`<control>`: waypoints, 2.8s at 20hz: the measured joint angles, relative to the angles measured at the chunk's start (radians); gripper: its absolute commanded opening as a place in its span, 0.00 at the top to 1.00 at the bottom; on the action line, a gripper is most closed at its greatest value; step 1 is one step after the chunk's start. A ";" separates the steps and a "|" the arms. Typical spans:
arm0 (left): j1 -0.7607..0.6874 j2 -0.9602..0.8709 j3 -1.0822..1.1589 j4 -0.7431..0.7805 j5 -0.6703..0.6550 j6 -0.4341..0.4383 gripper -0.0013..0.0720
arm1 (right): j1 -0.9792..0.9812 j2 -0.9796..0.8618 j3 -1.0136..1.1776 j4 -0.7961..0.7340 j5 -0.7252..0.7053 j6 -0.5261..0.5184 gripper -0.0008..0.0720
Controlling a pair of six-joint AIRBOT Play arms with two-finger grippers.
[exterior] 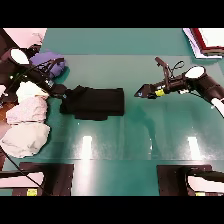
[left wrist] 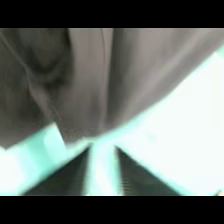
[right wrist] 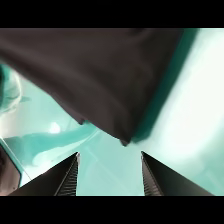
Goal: Fold the shirts.
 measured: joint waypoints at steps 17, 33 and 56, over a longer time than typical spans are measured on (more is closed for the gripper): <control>0.007 0.034 -0.004 -0.088 0.114 -0.049 0.84 | 0.101 -0.295 0.010 0.219 -0.142 -0.025 0.15; -0.047 0.034 -0.004 -0.150 0.166 -0.052 0.95 | 0.094 -0.280 0.164 0.201 -0.229 -0.069 0.97; -0.224 0.034 -0.004 -0.222 0.337 -0.077 0.95 | -1.300 0.400 -0.373 -0.284 -0.184 -0.026 0.35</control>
